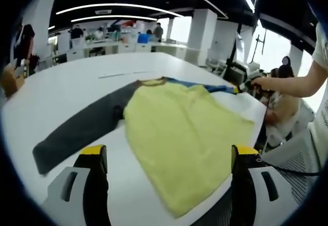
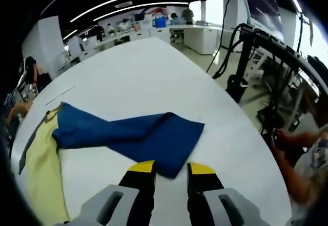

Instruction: Fold the garment on the visible template until the final outline fits inside the template.

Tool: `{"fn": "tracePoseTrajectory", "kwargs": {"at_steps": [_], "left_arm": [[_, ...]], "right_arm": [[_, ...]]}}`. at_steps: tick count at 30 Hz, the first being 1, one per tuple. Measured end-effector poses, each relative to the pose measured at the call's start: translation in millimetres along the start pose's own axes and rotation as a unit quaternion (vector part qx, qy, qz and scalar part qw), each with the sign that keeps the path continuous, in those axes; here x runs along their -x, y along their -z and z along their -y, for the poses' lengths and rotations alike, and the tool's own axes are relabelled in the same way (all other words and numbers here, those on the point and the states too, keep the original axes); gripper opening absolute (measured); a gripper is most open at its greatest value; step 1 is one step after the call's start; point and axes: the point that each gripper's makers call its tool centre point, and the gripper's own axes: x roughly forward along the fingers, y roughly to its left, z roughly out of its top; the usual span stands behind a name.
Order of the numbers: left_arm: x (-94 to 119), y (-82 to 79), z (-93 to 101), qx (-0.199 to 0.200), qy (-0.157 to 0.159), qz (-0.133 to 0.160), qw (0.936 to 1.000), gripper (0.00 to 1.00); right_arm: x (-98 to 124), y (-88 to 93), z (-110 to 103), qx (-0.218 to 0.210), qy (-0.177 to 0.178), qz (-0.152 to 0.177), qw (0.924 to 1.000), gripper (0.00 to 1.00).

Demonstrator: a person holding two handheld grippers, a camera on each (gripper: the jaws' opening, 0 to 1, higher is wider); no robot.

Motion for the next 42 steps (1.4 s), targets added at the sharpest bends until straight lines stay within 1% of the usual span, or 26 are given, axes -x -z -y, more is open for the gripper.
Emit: {"fn": "tracePoseTrajectory", "kwargs": {"at_steps": [4, 6, 8, 9, 10, 12, 15, 17, 18, 19, 23, 25, 29, 31, 34, 36, 39, 41, 42], "left_arm": [[0.3, 1.1, -2.0, 0.0, -0.004, -0.002, 1.0, 0.97], [0.2, 1.3, -2.9, 0.002, -0.005, -0.003, 1.0, 0.96], [-0.1, 1.6, -4.0, 0.001, -0.006, -0.005, 1.0, 0.96], [-0.4, 1.7, -4.7, 0.001, -0.007, -0.005, 1.0, 0.96], [-0.7, 1.3, -6.0, 0.001, -0.009, -0.005, 0.9999, 0.95], [-0.8, 0.1, -6.7, 0.0, -0.011, -0.004, 0.9999, 0.95], [-0.7, -1.8, -7.6, -0.001, -0.012, 0.001, 0.9999, 0.95], [-1.1, -1.3, -7.2, 0.001, -0.01, 0.0, 0.9999, 0.95], [-1.5, -0.5, -6.9, 0.001, -0.009, -0.001, 1.0, 0.95], [-2.3, 0.4, -6.8, 0.001, -0.009, -0.002, 1.0, 0.95], [-3.4, -1.2, -4.2, 0.002, -0.006, 0.003, 1.0, 0.95], [-3.4, -1.7, -3.4, 0.001, -0.005, 0.003, 1.0, 0.95], [-3.3, -1.5, -3.4, -0.002, -0.005, 0.002, 1.0, 0.96], [-3.2, -1.2, -3.8, -0.004, -0.005, -0.001, 1.0, 0.96], [-2.7, -2.0, -4.8, -0.005, -0.008, -0.001, 1.0, 0.97], [-2.5, -2.0, -4.9, -0.006, -0.008, -0.001, 0.9999, 0.97], [-2.3, -0.8, -4.8, -0.007, -0.008, -0.003, 0.9999, 0.97], [-2.2, 0.1, -4.8, -0.007, -0.007, -0.004, 0.9999, 0.97], [-2.2, 0.3, -4.7, -0.008, -0.007, -0.004, 0.9999, 0.98]], "right_arm": [[1.4, 0.9, -2.6, 0.016, 0.01, -0.005, 0.9998, 0.16], [1.9, 2.2, -4.6, 0.028, 0.021, -0.009, 0.9993, 0.14], [2.9, 2.1, -9.8, 0.019, 0.021, -0.011, 0.9995, 0.1], [3.8, 1.1, -10.6, 0.014, 0.025, -0.01, 0.9995, 0.09], [4.0, 0.5, -10.1, 0.021, 0.029, -0.015, 0.9992, 0.08], [5.3, -0.1, -9.8, 0.014, 0.032, -0.017, 0.9993, 0.07], [5.4, -0.5, -9.3, 0.015, 0.028, -0.018, 0.9993, 0.04], [2.9, -2.2, -10.6, 0.046, 0.011, -0.019, 0.9987, 0.0], [2.8, -1.8, -12.0, 0.057, 0.006, -0.02, 0.9981, 0.0], [3.6, -1.6, -11.0, 0.056, 0.009, -0.022, 0.9981, 0.0], [3.7, -3.2, -7.4, 0.053, -0.008, -0.029, 0.9981, 0.0], [7.8, -7.8, -6.4, 0.058, -0.015, -0.024, 0.9979, 0.0], [13.8, -18.5, -2.2, 0.083, -0.021, -0.021, 0.9961, 0.0], [17.7, -25.4, 1.5, 0.092, -0.02, -0.02, 0.9954, 0.0], [23.9, -37.7, 8.0, 0.12, -0.012, -0.014, 0.9926, 0.0], [26.4, -44.5, 12.9, 0.128, -0.007, -0.009, 0.9917, 0.0], [30.4, -49.9, 19.1, 0.132, -0.002, -0.009, 0.9912, 0.0], [27.3, -53.1, 29.1, 0.138, 0.001, -0.009, 0.9904, 0.0], [29.2, -52.6, 28.4, 0.139, 0.002, -0.009, 0.9903, 0.0]]}}
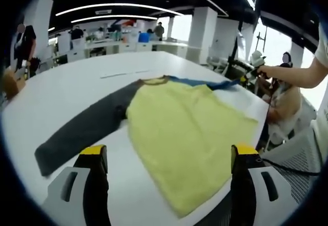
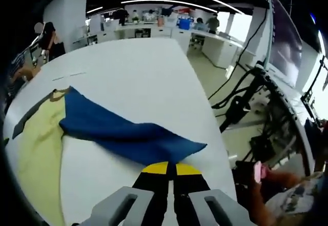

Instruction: Fold the garment on the visible template until the final outline fits inside the template.

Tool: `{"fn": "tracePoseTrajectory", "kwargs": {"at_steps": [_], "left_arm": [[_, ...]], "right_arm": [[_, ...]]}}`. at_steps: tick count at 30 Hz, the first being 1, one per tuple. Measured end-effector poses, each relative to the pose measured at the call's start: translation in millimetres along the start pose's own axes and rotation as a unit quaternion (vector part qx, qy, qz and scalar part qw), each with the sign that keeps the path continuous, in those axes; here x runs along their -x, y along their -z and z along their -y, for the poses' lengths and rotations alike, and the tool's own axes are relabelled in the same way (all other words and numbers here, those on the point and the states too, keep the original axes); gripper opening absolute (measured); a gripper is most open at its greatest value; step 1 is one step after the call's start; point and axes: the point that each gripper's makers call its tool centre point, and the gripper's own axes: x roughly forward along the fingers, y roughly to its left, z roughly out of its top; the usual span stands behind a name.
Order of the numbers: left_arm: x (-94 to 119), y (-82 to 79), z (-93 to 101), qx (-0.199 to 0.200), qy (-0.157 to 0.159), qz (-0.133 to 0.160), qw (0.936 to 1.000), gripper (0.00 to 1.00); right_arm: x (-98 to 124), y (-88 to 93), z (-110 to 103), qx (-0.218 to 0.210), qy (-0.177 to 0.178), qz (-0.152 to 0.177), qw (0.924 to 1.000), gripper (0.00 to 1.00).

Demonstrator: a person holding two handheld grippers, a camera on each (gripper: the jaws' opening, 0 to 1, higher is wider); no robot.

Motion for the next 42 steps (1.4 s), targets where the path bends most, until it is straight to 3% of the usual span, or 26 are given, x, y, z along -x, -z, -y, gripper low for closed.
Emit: {"fn": "tracePoseTrajectory", "kwargs": {"at_steps": [9, 12, 23, 34, 42], "left_arm": [[0.5, -1.1, 0.9, -0.004, 0.002, 0.0, 1.0, 0.99], [0.4, -0.7, 0.7, -0.006, 0.003, -0.003, 1.0, 0.99], [2.5, -1.1, 1.9, -0.013, 0.007, -0.008, 0.9999, 0.99], [3.6, 0.2, 2.7, -0.014, 0.006, -0.01, 0.9998, 0.99], [4.0, 2.4, 3.4, -0.016, 0.006, -0.013, 0.9998, 0.99]], "right_arm": [[0.0, 17.8, 8.4, 0.001, 0.005, -0.015, 0.9999, 0.0], [-4.5, 24.7, 7.6, -0.027, -0.004, -0.017, 0.9995, 0.0], [-23.3, 54.7, 14.0, -0.06, -0.008, -0.045, 0.9971, 0.0], [-25.0, 58.9, 18.8, -0.103, -0.009, -0.041, 0.9938, 0.0], [-14.6, 58.4, 18.9, -0.137, -0.022, -0.049, 0.9892, 0.13]]}}
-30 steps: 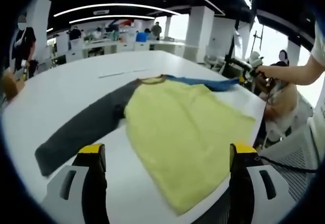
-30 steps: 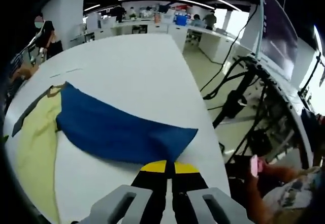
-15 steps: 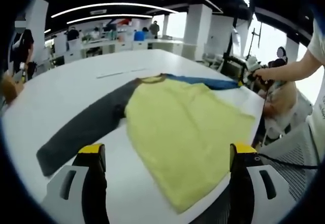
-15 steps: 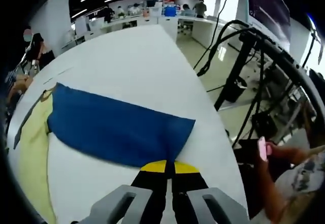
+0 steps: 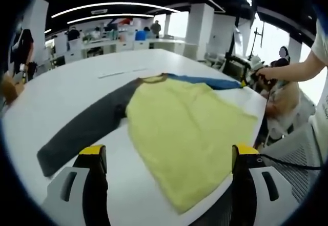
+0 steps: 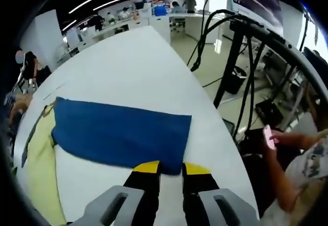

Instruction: Fold the garment on the visible template until the final outline fits inside the template.

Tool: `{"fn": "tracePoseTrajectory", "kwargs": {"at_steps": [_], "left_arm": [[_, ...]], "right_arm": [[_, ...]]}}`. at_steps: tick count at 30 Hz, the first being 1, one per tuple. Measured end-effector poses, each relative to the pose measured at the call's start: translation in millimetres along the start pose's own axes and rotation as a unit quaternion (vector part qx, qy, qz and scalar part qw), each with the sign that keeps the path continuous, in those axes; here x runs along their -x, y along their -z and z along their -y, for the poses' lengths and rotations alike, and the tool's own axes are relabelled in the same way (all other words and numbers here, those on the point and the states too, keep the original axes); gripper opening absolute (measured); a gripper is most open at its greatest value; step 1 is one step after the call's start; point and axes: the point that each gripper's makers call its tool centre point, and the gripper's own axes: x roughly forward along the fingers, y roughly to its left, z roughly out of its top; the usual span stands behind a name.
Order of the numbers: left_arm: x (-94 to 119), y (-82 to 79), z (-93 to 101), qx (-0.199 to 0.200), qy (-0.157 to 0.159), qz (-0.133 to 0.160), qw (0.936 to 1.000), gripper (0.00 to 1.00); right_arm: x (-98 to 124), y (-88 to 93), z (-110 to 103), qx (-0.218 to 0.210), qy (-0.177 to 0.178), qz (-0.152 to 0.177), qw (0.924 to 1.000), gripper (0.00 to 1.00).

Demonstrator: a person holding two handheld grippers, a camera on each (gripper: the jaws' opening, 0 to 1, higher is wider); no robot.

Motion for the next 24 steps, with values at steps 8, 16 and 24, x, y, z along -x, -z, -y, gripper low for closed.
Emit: {"fn": "tracePoseTrajectory", "kwargs": {"at_steps": [8, 16, 24], "left_arm": [[-3.6, -1.9, 2.5, 0.001, 0.003, 0.001, 1.0, 0.99], [-3.1, -0.9, 1.2, 0.0, 0.0, 0.0, 1.0, 0.99], [-1.4, 1.6, 1.0, -0.005, -0.002, -0.006, 1.0, 0.99]], "right_arm": [[-7.1, -2.5, 3.2, -0.018, 0.01, -0.004, 0.9998, 0.13], [-9.4, 4.6, 2.5, -0.003, 0.028, -0.018, 0.9994, 0.12], [-8.3, 7.6, 0.9, -0.001, 0.042, -0.027, 0.9988, 0.08]]}}
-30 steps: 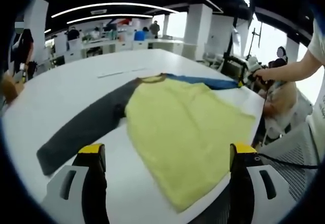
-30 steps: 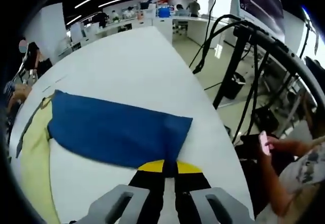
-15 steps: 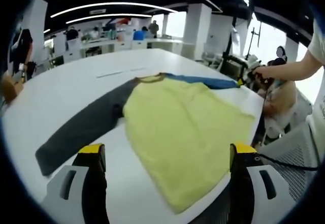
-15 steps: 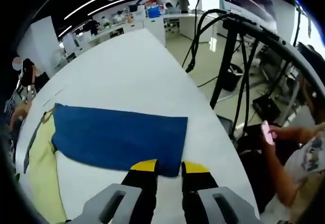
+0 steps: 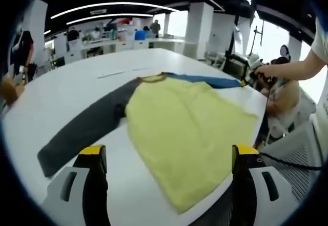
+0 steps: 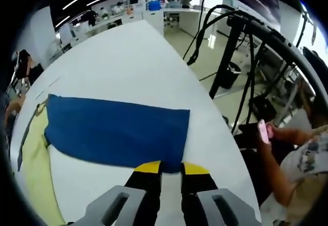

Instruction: Fold the garment on the visible template until the final outline fits inside the template.

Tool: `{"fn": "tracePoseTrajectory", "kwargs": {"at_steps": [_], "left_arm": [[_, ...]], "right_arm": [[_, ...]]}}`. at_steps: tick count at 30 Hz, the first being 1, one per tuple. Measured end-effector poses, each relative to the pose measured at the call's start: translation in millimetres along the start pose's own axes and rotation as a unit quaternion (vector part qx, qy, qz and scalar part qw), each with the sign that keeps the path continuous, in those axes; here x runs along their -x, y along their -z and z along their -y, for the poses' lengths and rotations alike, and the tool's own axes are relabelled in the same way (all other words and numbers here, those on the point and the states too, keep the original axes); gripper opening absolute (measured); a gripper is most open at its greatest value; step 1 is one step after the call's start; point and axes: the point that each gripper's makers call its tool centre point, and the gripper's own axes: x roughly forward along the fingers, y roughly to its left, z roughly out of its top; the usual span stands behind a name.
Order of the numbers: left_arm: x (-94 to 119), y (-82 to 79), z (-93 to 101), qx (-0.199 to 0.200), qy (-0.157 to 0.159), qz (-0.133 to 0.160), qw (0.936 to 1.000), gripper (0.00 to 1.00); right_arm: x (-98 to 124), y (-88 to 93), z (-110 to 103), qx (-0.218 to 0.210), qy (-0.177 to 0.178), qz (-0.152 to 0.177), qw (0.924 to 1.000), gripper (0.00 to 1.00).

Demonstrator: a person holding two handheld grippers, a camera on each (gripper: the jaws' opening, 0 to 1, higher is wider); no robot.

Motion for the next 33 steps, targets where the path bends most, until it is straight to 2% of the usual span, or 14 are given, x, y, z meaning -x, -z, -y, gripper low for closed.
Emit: {"fn": "tracePoseTrajectory", "kwargs": {"at_steps": [7, 16, 17, 20, 28, 33], "left_arm": [[0.7, 0.7, -0.1, 0.0, 0.0, -0.001, 1.0, 0.99], [1.3, 0.8, 0.2, 0.001, -0.002, -0.001, 1.0, 0.99], [1.6, 0.8, 0.5, 0.0, -0.001, -0.001, 1.0, 0.99], [3.1, -0.1, -0.2, 0.0, -0.004, 0.0, 1.0, 0.99], [6.1, 1.4, -2.4, 0.0, -0.008, -0.002, 1.0, 0.99], [5.6, 0.8, -1.9, 0.0, -0.006, -0.002, 1.0, 0.99]], "right_arm": [[-0.9, -0.9, -2.4, -0.009, -0.002, 0.004, 1.0, 0.0], [-2.1, -2.7, -2.2, -0.024, -0.014, 0.012, 0.9995, 0.0], [-1.8, -2.9, -2.5, -0.036, -0.017, 0.012, 0.9991, 0.0], [1.7, -9.4, -2.2, -0.046, -0.015, 0.03, 0.9984, 0.0], [9.3, -17.1, -10.3, -0.041, -0.023, 0.044, 0.9979, 0.0], [16.8, -29.0, -21.1, -0.044, -0.038, 0.063, 0.9963, 0.0]]}}
